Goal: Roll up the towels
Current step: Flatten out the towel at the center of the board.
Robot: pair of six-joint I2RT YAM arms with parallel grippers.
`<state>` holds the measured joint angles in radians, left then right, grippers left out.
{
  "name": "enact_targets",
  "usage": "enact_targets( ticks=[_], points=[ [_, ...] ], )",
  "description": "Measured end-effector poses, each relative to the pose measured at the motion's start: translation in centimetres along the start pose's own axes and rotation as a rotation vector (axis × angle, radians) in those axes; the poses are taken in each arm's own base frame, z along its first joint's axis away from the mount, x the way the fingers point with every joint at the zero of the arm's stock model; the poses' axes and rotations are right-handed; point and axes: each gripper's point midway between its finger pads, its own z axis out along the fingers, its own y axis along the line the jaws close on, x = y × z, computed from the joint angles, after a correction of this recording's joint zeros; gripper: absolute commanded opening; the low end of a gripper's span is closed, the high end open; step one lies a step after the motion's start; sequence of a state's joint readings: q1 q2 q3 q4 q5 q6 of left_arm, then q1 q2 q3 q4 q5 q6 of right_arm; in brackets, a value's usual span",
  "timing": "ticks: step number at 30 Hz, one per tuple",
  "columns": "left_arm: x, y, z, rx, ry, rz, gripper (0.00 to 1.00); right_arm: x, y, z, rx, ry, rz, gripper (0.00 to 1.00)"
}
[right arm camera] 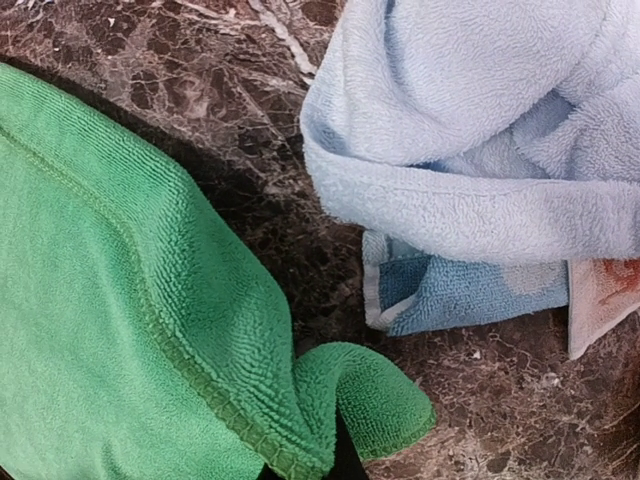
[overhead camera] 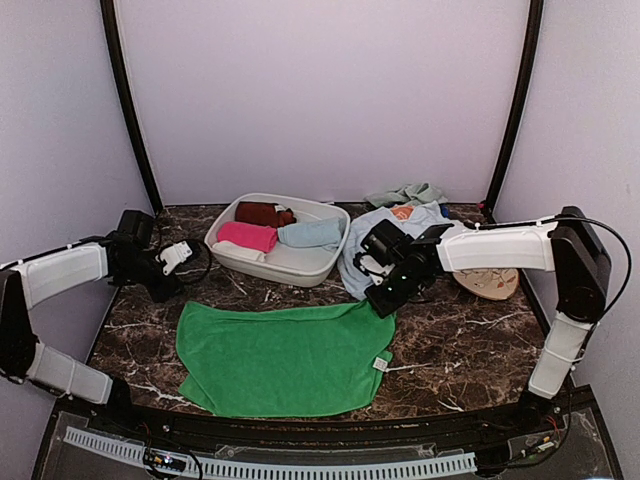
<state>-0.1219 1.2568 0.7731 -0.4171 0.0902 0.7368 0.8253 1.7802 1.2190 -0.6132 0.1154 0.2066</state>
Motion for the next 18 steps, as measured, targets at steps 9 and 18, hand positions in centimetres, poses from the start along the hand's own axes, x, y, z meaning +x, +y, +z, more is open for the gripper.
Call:
enact_targets(
  ticks=[9, 18],
  points=[
    [0.9, -2.3, 4.0, 0.189, 0.083, -0.051, 0.42, -0.5, 0.6, -0.8, -0.039, -0.024, -0.001, 0.0],
    [0.2, -2.5, 4.6, 0.248, 0.086, -0.054, 0.32, -1.2, 1.0, -2.3, -0.07, -0.067, 0.003, 0.0]
  ],
)
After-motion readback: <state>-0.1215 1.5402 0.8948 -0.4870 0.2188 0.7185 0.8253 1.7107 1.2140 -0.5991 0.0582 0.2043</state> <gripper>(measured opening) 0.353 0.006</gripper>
